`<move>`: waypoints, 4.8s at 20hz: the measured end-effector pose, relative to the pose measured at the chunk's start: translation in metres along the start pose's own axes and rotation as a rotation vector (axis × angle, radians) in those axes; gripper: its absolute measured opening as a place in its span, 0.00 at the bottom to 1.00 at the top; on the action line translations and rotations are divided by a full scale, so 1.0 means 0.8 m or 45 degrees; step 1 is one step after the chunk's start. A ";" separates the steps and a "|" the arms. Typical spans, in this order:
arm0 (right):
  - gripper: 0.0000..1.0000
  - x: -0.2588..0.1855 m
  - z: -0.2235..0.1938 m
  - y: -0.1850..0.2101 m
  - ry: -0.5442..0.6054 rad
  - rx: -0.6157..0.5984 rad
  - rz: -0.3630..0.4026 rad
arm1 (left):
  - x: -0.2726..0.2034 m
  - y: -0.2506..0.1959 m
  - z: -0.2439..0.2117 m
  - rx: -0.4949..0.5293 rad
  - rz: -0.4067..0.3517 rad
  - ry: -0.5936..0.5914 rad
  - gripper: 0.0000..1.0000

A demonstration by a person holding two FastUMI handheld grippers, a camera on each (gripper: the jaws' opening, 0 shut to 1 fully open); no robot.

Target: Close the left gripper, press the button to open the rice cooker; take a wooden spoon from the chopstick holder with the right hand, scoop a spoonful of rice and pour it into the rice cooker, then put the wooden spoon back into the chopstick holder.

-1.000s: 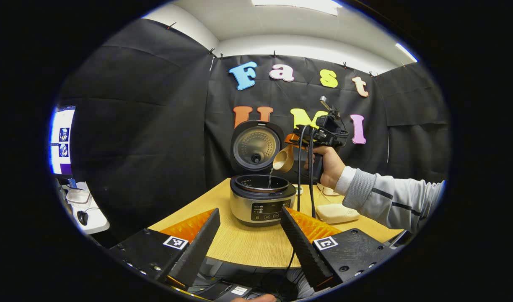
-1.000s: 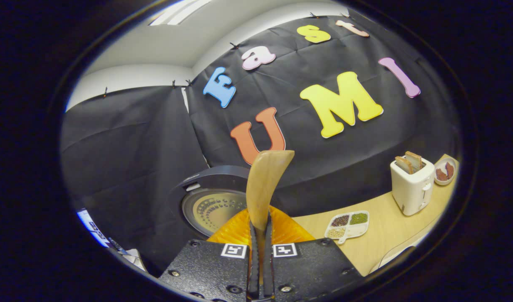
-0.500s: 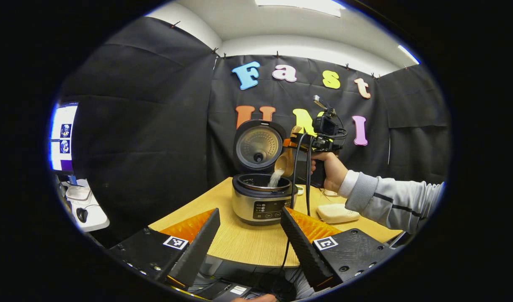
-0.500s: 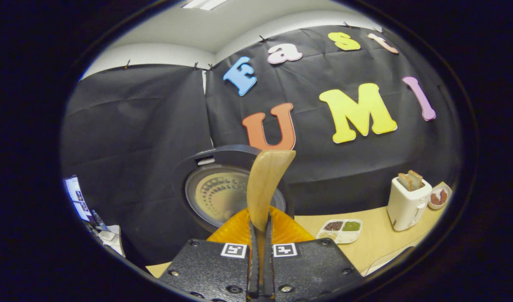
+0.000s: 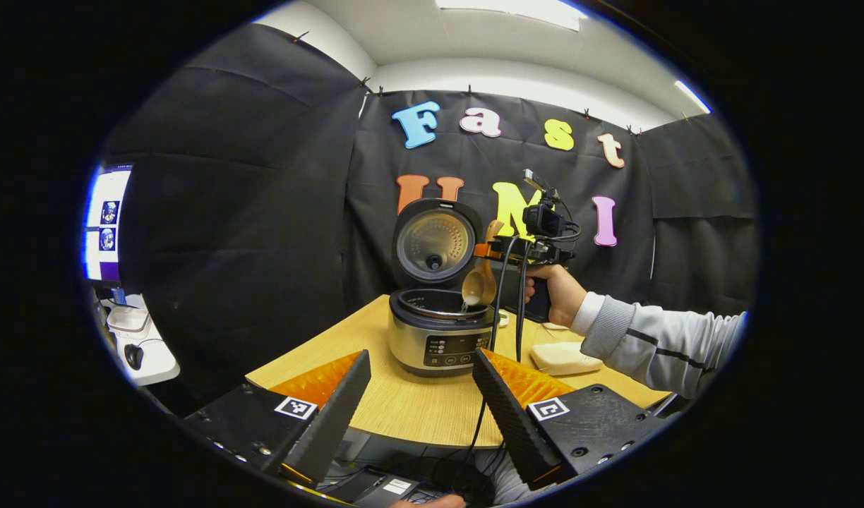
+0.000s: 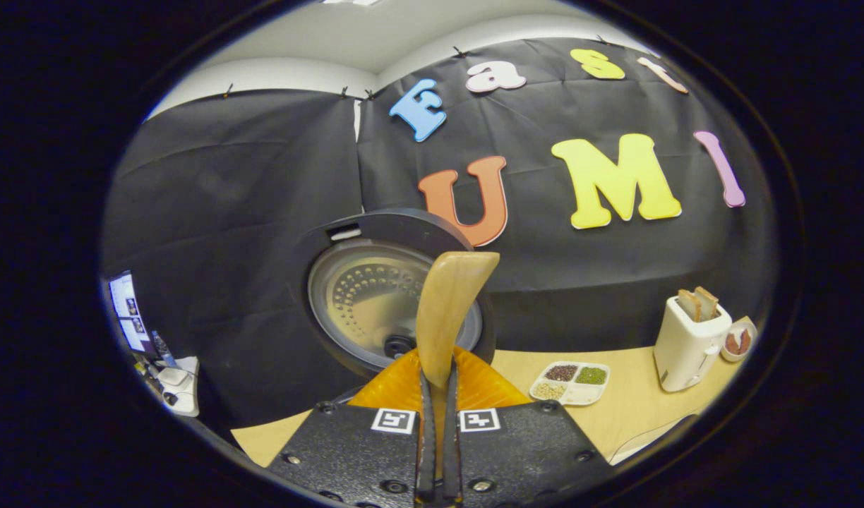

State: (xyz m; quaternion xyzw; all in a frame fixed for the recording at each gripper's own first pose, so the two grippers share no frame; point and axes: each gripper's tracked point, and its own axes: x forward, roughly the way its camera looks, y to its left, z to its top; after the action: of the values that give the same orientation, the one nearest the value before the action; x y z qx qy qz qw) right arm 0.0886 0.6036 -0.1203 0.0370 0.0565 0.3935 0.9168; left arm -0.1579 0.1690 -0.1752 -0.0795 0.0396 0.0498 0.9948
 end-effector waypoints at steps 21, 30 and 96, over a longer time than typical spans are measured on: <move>0.10 -0.056 0.048 0.046 -0.146 -0.766 -0.070 | -0.012 -0.035 0.001 -0.008 -0.077 0.026 0.94; 0.10 -0.122 0.137 -0.069 -0.192 -0.706 -0.276 | -0.010 -0.059 0.006 -0.022 -0.107 0.008 0.94; 0.88 -0.498 0.106 -0.396 -0.245 -0.029 -0.676 | 0.203 -0.216 0.139 0.067 -0.259 -0.112 0.94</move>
State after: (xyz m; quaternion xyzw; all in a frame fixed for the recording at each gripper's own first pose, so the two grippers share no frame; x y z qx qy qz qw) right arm 0.0551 0.0947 -0.0421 0.0477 -0.0273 0.1348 0.9893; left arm 0.0293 0.0319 -0.0535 -0.0545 -0.0109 -0.0491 0.9972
